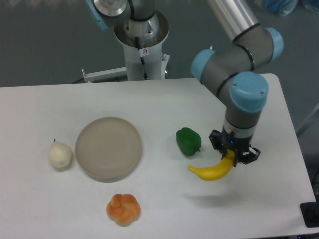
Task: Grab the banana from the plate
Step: 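Lift the banana off the plate and carry it beside the green pepper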
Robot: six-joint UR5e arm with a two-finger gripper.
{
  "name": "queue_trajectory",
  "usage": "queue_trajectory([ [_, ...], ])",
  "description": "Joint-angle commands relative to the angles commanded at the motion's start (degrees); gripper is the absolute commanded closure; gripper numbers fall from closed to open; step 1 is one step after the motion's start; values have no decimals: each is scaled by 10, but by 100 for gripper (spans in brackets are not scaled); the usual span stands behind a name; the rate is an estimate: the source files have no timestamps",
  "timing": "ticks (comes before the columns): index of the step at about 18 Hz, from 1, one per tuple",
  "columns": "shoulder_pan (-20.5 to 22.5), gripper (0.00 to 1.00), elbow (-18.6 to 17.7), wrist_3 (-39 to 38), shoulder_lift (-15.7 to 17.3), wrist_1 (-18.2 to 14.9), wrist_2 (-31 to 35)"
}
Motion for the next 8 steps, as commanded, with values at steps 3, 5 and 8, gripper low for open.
queue_trajectory([
  [3, 0, 92, 12, 12, -11, -12, 2],
  [5, -1, 92, 15, 25, -13, -12, 3],
  [8, -2, 93, 26, 26, -23, -16, 22],
])
